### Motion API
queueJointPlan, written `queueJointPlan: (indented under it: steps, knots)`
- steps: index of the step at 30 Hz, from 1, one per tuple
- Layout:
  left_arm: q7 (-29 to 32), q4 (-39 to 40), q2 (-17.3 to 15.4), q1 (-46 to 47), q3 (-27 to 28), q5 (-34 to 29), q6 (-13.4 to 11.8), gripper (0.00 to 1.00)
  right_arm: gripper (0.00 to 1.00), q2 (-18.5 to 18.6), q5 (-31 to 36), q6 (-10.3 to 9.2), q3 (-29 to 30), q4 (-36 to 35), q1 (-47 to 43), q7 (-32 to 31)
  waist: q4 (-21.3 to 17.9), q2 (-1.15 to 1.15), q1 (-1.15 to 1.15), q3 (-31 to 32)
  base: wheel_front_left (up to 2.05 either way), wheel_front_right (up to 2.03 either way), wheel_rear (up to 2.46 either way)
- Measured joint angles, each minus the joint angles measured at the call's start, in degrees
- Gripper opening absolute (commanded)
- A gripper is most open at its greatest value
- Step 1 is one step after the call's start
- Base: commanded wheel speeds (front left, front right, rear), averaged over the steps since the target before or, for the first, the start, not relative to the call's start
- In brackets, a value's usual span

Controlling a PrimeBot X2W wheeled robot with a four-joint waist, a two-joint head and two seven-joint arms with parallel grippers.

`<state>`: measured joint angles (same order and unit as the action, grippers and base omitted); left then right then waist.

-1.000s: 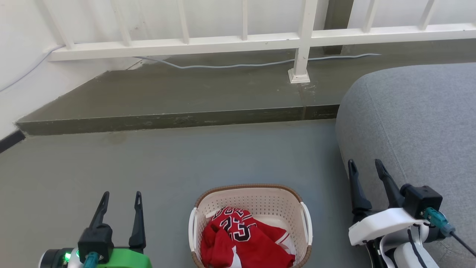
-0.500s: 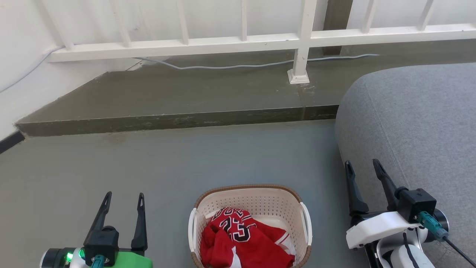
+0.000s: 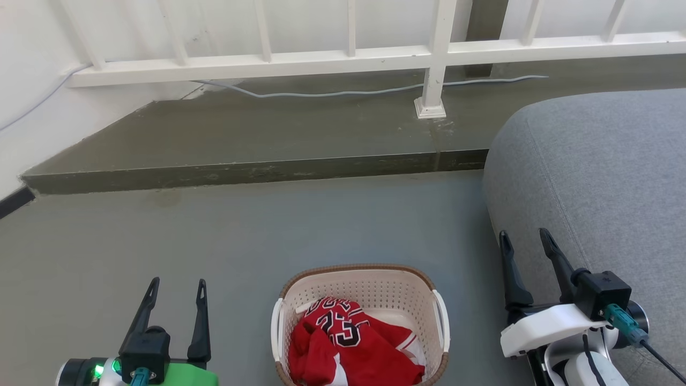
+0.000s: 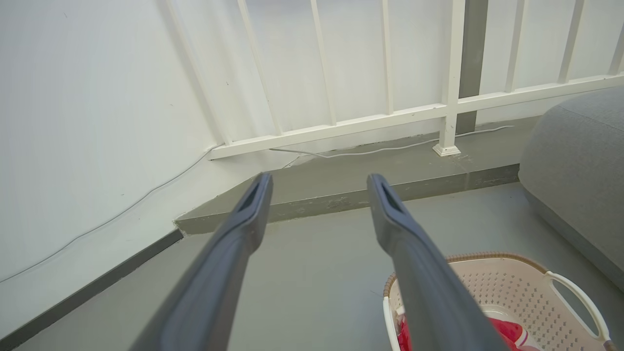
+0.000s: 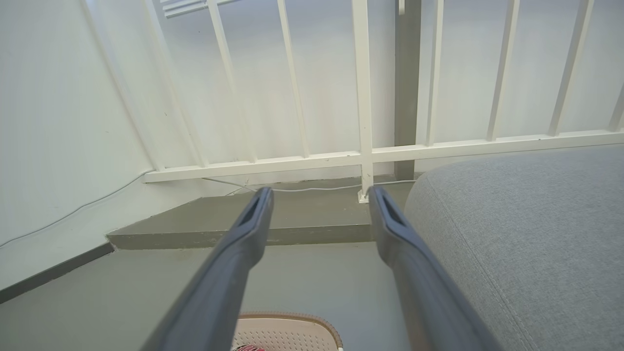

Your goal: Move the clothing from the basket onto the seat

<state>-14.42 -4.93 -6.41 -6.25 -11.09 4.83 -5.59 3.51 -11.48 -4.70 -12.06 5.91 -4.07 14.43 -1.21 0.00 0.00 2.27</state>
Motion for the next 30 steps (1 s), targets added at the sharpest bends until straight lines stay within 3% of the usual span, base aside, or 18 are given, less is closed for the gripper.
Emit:
queueJointPlan:
  steps: [18, 30]
  knots:
    - [0.0, 0.1, -0.8, 1.4, -0.3, -0.1, 0.1, 1.00, 1.00, -0.1, 0.0, 0.05, 1.0, -2.5, 0.8, 0.0, -0.6, 0.00, 0.00, -5.1, 0.00, 0.00, 0.00]
    - [1.3, -4.4, -0.8, 9.6, -2.5, -1.5, 2.7, 1.00, 1.00, 0.0, 0.0, 0.03, 4.3, -5.4, 8.1, 0.0, -1.7, 0.00, 0.00, -13.9, 0.00, 0.00, 0.00]
